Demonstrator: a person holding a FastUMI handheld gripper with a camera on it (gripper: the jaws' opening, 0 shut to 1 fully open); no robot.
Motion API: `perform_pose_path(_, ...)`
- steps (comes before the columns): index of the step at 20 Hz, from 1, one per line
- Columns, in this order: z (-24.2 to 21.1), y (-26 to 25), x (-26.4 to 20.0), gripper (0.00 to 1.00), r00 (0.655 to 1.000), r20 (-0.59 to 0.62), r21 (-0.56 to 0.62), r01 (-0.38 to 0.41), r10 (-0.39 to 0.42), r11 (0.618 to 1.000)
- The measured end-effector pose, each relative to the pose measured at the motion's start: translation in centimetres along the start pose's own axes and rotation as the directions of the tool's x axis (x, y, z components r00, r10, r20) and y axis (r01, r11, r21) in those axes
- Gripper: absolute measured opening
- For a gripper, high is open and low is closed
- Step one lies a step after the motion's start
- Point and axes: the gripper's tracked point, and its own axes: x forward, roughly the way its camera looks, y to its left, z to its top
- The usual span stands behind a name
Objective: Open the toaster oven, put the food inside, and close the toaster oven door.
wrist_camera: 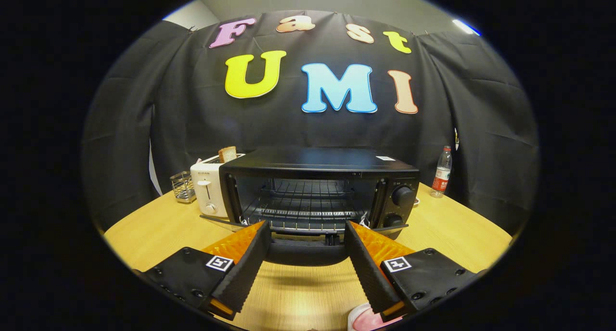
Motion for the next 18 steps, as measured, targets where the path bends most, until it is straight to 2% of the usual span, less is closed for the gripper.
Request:
perform_pose_path(4,-3.0,0.1,-1.2,0.98,0.998,-0.056,-0.028,0.011,-0.012,1.000)
perform_pose_path(8,-6.7,0.0,-2.1,0.97,0.986,-0.164,-0.036,0.001,-0.007,0.999)
perform_pose_path(14,-6.0,-1.6,-4.8,0.98,0.985,-0.172,-0.006,0.010,-0.011,1.000)
perform_pose_path(18,-5.7,-2.3,-7.8,0.98,0.972,-0.229,0.062,-0.046,0.059,0.997)
